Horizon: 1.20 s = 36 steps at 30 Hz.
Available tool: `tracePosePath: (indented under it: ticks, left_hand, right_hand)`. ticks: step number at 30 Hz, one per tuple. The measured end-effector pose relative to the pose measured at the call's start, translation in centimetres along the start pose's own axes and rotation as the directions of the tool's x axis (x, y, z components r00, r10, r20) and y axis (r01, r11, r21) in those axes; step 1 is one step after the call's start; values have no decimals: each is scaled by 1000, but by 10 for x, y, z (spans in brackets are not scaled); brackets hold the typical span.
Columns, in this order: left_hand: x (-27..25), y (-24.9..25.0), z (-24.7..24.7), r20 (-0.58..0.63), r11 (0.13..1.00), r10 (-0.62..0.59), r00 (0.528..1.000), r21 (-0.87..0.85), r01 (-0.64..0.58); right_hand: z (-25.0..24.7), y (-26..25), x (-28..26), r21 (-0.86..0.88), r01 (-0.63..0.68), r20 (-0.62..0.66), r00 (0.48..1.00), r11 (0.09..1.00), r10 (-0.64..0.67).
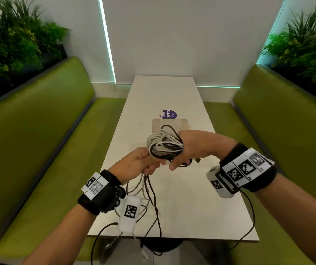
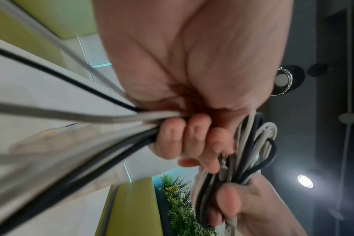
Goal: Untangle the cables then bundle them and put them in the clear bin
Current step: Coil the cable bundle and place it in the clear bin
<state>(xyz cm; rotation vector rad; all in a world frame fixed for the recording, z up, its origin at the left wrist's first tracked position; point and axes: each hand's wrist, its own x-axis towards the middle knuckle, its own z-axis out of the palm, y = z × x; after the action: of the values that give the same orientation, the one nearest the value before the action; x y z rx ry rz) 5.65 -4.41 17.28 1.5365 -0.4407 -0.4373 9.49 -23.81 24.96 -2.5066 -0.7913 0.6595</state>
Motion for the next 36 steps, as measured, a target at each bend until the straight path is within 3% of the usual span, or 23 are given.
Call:
tracePosePath:
  ticks: [3,6,9,12,14,17,21,23,26,30,36]
  left_hand:
    - [-4,1,-7,127,981,-15,992,-188,39]
    - [-6,1,-16,220,925,-107,970,-336,178]
    - [-3,-3,-14,357,887,-274,893,-264,378]
    - [3,-2,1,358,906,-356,863,-93,413]
    - [3,0,11,266,920,-389,882,57,388]
    - [2,-2,18,161,926,-371,915,141,351]
    - [-2,-5,18,189,928,-316,930,267,261]
    - [-4,-4,18,216,928,-300,929,292,231]
    - [-4,-2,17,208,942,-263,942,268,203]
    - [-6,-13,8,164,991,-124,979,78,112]
    - [-5,-25,22,-97,992,-8,995,125,20]
  right_hand:
    - [6,1,1,-143,15,-24,1000,990,-19]
    - [14,4,2,-409,40,-56,996,912,-69]
    - [26,-2,3,-679,156,41,984,717,-176]
    - [36,-12,6,-788,218,117,971,576,-207]
    - [39,-15,6,-795,205,127,977,571,-173]
    - [39,-15,6,-760,201,145,979,618,-140]
    - [38,-11,7,-516,164,276,961,841,-18]
    - [40,-9,7,-445,141,285,959,884,-10]
    - [41,-8,5,-504,139,223,974,853,-27]
    - [23,-8,-2,-612,133,62,991,780,-120]
    - [-22,-20,-16,-655,82,-151,960,751,-236]
